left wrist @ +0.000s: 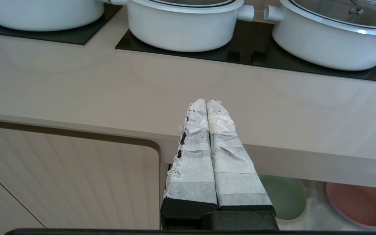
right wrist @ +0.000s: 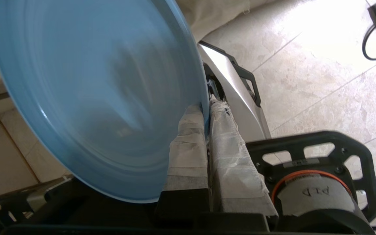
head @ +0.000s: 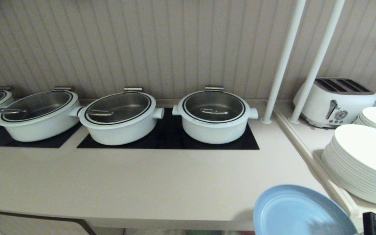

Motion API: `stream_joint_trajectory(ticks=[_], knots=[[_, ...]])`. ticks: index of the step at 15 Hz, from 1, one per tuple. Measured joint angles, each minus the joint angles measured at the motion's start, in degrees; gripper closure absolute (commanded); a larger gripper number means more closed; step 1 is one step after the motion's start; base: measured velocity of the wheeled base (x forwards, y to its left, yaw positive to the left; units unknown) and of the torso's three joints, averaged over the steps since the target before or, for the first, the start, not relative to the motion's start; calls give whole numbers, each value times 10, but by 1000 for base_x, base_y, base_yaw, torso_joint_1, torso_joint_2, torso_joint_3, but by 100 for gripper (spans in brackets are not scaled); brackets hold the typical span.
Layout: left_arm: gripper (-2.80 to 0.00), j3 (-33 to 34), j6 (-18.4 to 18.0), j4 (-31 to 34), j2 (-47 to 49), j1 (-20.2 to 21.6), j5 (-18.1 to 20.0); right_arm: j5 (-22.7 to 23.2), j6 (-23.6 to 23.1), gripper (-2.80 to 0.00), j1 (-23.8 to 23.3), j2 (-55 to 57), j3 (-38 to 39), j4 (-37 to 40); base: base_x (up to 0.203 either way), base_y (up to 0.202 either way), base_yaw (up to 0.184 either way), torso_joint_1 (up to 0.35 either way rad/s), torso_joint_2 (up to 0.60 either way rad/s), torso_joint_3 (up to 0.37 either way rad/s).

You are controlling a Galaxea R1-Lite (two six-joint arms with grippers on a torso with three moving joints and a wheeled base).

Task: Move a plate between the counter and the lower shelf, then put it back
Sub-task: Put the plate in the cupboard

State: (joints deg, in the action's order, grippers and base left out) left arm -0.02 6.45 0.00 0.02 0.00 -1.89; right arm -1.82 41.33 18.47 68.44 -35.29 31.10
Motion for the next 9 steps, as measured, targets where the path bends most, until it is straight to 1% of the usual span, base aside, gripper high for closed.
stream_joint_trajectory(ticks=[3, 6, 9], knots=[[0, 0, 0, 0, 0, 0, 0, 3, 1, 0, 0, -26, 35, -1, 0, 0, 0, 0, 0, 0], [0, 0, 0, 0, 0, 0, 0, 33, 0, 0, -4, -45, 57, -2, 0, 0, 0, 0, 0, 0], [0, 0, 0, 0, 0, 0, 0, 36, 0, 0, -6, -54, 67, -5, 0, 0, 0, 0, 0, 0]])
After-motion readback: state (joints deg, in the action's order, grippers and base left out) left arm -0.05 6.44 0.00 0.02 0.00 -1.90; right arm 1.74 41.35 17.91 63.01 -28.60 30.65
